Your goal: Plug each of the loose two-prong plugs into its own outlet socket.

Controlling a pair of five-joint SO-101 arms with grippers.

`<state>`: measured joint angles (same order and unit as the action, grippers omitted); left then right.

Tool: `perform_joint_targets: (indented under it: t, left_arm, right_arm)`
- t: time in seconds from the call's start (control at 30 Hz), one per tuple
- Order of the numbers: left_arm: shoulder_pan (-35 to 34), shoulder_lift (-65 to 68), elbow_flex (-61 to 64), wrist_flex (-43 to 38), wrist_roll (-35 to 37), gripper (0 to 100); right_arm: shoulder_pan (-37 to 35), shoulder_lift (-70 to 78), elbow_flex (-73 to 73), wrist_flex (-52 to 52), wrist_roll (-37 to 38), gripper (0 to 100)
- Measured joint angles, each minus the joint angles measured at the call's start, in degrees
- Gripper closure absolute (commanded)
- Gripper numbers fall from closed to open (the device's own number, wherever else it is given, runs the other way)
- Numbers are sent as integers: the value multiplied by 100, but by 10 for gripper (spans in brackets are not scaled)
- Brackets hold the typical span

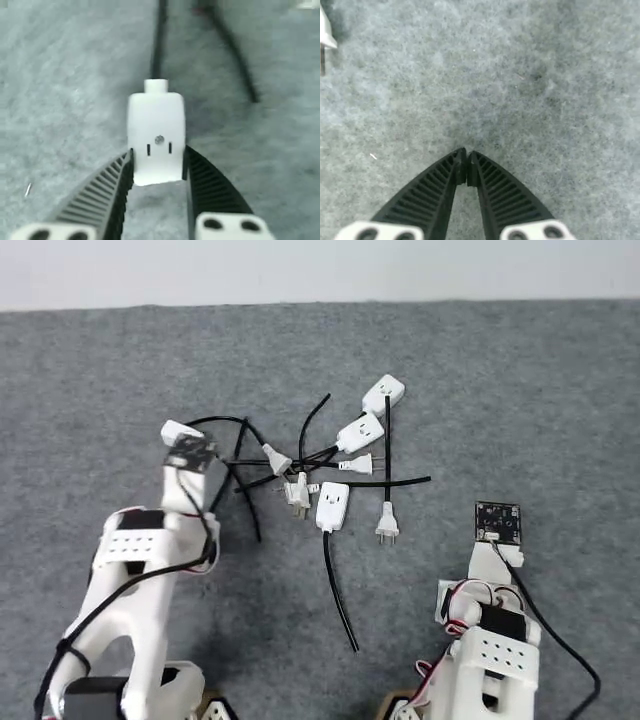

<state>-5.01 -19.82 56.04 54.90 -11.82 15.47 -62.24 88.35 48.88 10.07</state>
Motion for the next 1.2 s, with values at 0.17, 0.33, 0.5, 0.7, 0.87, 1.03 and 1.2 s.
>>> perform_joint_targets:
  t: [0.17,0.33,0.5,0.7,0.87,1.03,1.2]
  left_arm:
    - [519,0,-308,246,-26,809]
    - [580,9,-334,246,-62,713]
    - [519,9,-334,246,-44,713]
    - [527,9,-545,255,53,713]
    - [536,9,-554,255,62,713]
    - [536,9,-422,211,79,713]
    - [527,0,123,-290,79,713]
  right_arm:
    - [0,0,0,0,132,990]
    - [0,0,0,0,202,990]
    - [0,0,0,0,202,990]
    - [0,0,0,0,237,990]
    - [0,0,0,0,237,990]
    - [0,0,0,0,237,990]
    - [0,0,0,0,237,990]
